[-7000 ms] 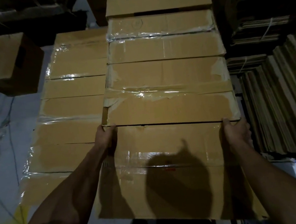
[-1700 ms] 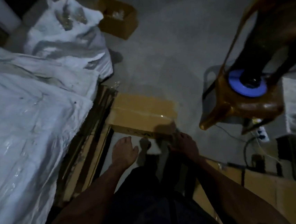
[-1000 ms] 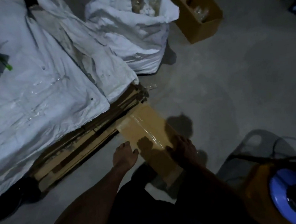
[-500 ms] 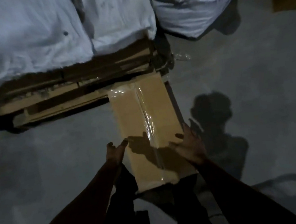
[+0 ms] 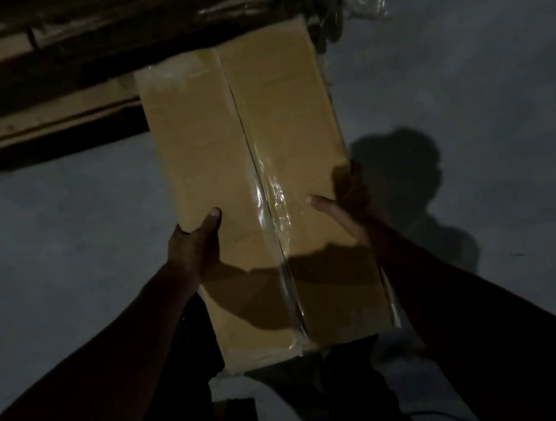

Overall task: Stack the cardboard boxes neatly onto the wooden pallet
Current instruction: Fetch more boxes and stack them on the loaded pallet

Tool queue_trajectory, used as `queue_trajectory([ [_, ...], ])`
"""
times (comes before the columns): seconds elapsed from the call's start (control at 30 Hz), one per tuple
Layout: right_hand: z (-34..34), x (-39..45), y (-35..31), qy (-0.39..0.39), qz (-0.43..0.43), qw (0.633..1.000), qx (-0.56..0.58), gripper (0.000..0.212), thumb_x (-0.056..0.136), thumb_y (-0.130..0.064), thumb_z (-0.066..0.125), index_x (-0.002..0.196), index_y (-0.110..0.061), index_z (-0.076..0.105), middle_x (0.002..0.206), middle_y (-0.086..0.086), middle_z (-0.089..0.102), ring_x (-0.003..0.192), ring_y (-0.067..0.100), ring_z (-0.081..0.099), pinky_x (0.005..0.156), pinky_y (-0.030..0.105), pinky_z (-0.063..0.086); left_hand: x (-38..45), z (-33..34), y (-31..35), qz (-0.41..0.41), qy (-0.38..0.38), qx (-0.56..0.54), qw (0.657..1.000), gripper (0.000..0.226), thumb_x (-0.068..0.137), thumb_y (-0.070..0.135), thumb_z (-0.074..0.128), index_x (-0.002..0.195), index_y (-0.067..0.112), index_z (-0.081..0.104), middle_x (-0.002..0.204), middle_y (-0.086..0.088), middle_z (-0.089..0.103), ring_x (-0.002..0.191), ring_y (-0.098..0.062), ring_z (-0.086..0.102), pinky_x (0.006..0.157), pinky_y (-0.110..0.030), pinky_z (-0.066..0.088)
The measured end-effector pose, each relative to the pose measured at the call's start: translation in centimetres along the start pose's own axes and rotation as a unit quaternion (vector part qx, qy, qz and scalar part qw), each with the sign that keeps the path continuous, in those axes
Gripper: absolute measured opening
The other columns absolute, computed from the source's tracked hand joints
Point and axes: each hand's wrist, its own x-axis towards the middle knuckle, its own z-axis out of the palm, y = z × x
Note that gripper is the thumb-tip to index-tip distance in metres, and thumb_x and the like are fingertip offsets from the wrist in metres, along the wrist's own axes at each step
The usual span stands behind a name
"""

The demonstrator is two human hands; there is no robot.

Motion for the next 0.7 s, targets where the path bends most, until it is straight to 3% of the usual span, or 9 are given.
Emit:
queue_trajectory([
  [0.03, 0.1, 0.4, 0.2, 0.006, -0.009, 1.000, 0.011, 0.099, 0.066, -0.049, 0.087, 0.145, -0.026, 0.032, 0.132, -0.006, 0.051, 0.124, 0.022, 0.052, 0.092, 0.039, 0.047, -0.2, -0.2, 0.3, -0.005, -0.001, -0.011, 1.000, 0.095, 0.054, 0.058, 0.088, 0.134, 0.017, 0.057, 0.122, 0.003, 0.066, 0.109, -0.023, 0.064, 0.087, -0.032, 0.053],
  [0.13, 0.5, 0.1, -0.2, 0.028, -0.002, 1.000, 0.008, 0.097, 0.065, -0.047, 0.087, 0.144, -0.026, 0.035, 0.131, -0.001, 0.058, 0.119, 0.023, 0.056, 0.095, 0.044, 0.050, -0.6, -0.1, -0.1, -0.020, -0.009, -0.059, 0.998, 0.060, 0.072, 0.040, 0.082, 0.123, 0.017, 0.061, 0.112, 0.002, 0.068, 0.098, -0.019, 0.066, 0.068, -0.027, 0.056],
  [0.23, 0.7, -1.0, -1.1, 0.029, 0.005, 1.000, -0.002, 0.094, 0.070, -0.040, 0.087, 0.146, -0.025, 0.034, 0.133, 0.000, 0.057, 0.122, 0.026, 0.055, 0.095, 0.041, 0.048, -1.7, -0.8, 0.6, -0.018, -0.015, -0.078, 0.997, 0.059, 0.069, 0.037, 0.083, 0.120, 0.022, 0.060, 0.114, -0.001, 0.068, 0.103, -0.026, 0.065, 0.076, -0.040, 0.055],
  [0.37, -0.2, -4.1, -2.4, 0.013, 0.006, 0.999, -0.030, 0.096, 0.075, -0.043, 0.084, 0.151, -0.025, 0.029, 0.143, 0.002, 0.051, 0.128, 0.027, 0.050, 0.094, 0.035, 0.040, -5.2, -2.9, 1.1, -0.005, -0.010, -0.067, 0.998, 0.085, 0.058, 0.043, 0.083, 0.134, 0.018, 0.056, 0.124, -0.005, 0.066, 0.109, -0.030, 0.065, 0.089, -0.050, 0.054],
  [0.5, -1.2, -9.0, -6.2, 0.022, -0.002, 0.998, -0.052, 0.096, 0.072, -0.048, 0.084, 0.149, -0.023, 0.033, 0.136, 0.003, 0.056, 0.122, 0.027, 0.055, 0.091, 0.034, 0.044, -10.4, -5.9, 2.8, 0.021, 0.000, -0.058, 0.998, 0.067, 0.074, 0.037, 0.079, 0.133, 0.015, 0.056, 0.121, -0.006, 0.067, 0.107, -0.027, 0.066, 0.095, -0.052, 0.052],
  [0.63, -2.7, -13.8, -10.5, 0.027, -0.045, 0.998, -0.046, 0.108, 0.053, -0.078, 0.075, 0.139, -0.022, 0.041, 0.119, -0.001, 0.062, 0.108, 0.024, 0.063, 0.088, 0.049, 0.056, -16.6, -8.6, 6.3, 0.071, 0.023, -0.053, 0.996, 0.058, 0.080, 0.037, 0.077, 0.131, 0.015, 0.058, 0.118, -0.004, 0.069, 0.105, -0.024, 0.067, 0.093, -0.049, 0.054],
  [0.7, -4.1, -16.4, -13.3, 0.010, -0.052, 0.997, -0.061, 0.098, 0.063, -0.068, 0.078, 0.141, -0.024, 0.039, 0.111, -0.008, 0.061, 0.103, 0.019, 0.063, 0.086, 0.044, 0.055, -19.7, -9.9, 7.8, 0.081, 0.043, -0.046, 0.995, 0.057, 0.082, 0.038, 0.076, 0.130, 0.015, 0.057, 0.118, -0.003, 0.068, 0.105, -0.025, 0.066, 0.092, -0.050, 0.054],
])
